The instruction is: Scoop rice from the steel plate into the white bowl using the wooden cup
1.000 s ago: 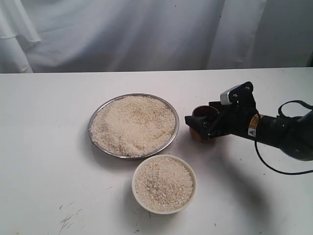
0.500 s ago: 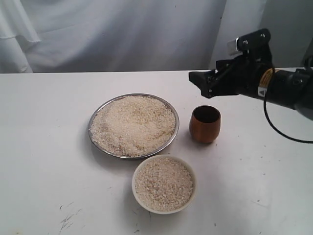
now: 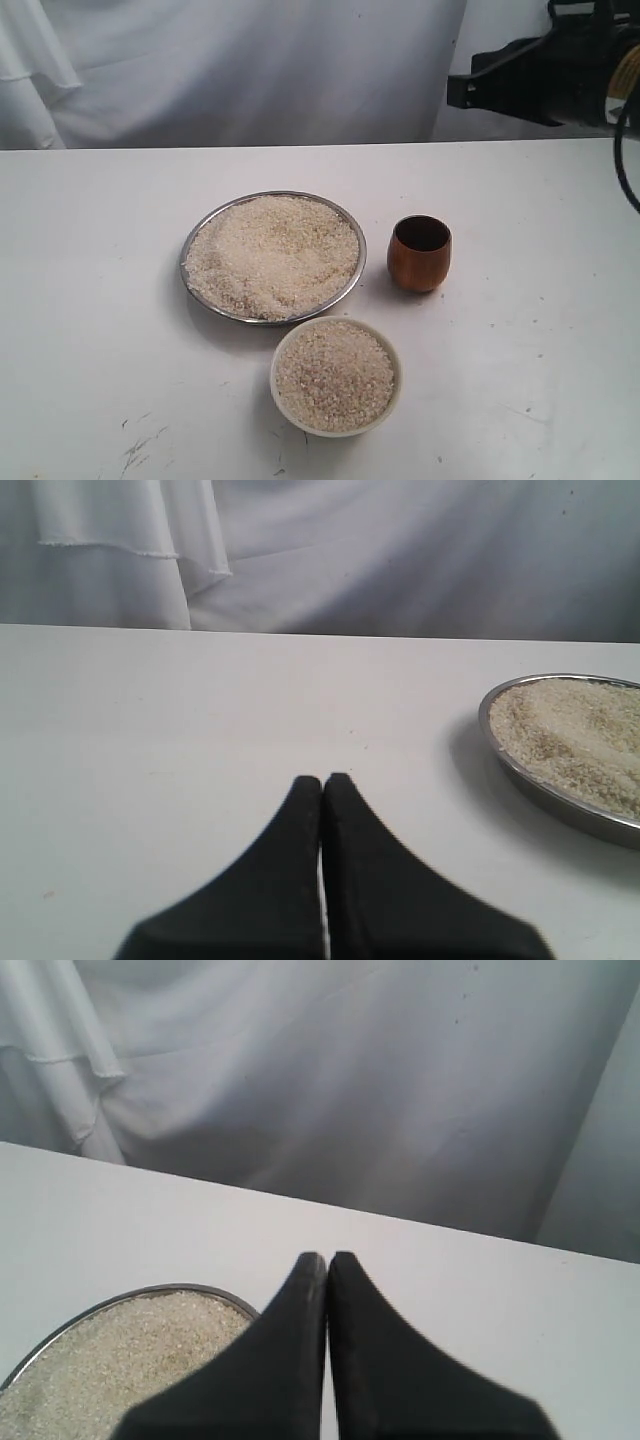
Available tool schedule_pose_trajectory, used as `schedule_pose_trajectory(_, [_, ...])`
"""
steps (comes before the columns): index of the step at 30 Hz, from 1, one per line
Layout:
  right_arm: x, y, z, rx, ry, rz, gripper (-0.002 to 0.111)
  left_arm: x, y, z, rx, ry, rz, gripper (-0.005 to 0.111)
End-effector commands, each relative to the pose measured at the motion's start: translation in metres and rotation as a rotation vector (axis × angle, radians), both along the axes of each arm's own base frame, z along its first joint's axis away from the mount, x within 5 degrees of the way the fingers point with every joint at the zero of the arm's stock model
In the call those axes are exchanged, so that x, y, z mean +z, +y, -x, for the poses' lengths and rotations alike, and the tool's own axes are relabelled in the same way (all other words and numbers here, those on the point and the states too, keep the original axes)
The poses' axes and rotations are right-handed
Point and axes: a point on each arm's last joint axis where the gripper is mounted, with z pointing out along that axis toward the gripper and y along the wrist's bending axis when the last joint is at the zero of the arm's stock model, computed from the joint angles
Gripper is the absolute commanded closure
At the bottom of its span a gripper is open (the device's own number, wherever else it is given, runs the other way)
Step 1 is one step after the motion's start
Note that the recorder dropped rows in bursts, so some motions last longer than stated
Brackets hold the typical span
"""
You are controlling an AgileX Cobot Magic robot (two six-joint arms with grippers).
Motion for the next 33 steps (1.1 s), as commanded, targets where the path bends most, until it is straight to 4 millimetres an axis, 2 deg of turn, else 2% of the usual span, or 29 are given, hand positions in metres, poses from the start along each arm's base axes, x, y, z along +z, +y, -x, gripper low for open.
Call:
schedule_pose_trajectory(1, [0.018, -0.003, 0.010, -0.017, -0.022, -0.068, 0.108, -0.001, 0.000, 0.000, -0.001, -0.007, 0.004, 0.107])
schedule_pose_trajectory(5, [0.019, -0.004, 0.011, -0.019, -0.025, -0.066, 0.108, -0.001, 0.000, 0.000, -0.001, -0.007, 0.004, 0.107])
schedule_pose_trajectory(8, [0.017, -0.006, 0.011, -0.025, -0.036, 0.002, 0.108, -0.001, 0.000, 0.000, -0.001, -0.007, 0.004, 0.107])
schedule_pose_trajectory(11, [0.019, -0.018, 0.018, -0.117, 0.016, 0.044, 0.108, -0.001, 0.000, 0.000, -0.001, -0.007, 0.004, 0.107])
schedule_pose_trajectory(13, [0.025, -0.029, 0.033, -0.186, 0.055, 0.009, 0.108, -0.001, 0.000, 0.000, -0.001, -0.007, 0.004, 0.107])
schedule_pose_trajectory(16, [0.032, -0.047, 0.058, -0.208, 0.009, -0.007, 0.108, -0.001, 0.000, 0.000, -0.001, -0.007, 0.004, 0.107])
schedule_pose_trajectory(21, [0.030, -0.084, 0.095, -0.316, -0.041, -0.056, 0.108, -0.001, 0.000, 0.000, -0.001, -0.007, 0.004, 0.107])
schedule_pose_trajectory(26, [0.014, -0.117, 0.141, -0.446, -0.098, -0.127, 0.108, -0.001, 0.000, 0.000, -0.001, -0.007, 0.004, 0.107])
schedule_pose_trajectory(29, [0.001, -0.127, 0.168, -0.487, -0.151, -0.150, 0.108, -0.001, 0.000, 0.000, -0.001, -0.007, 0.004, 0.107])
schedule_pose_trajectory(33, [-0.023, -0.133, 0.191, -0.527, -0.174, -0.155, 0.108, -0.001, 0.000, 0.000, -0.001, -0.007, 0.004, 0.107])
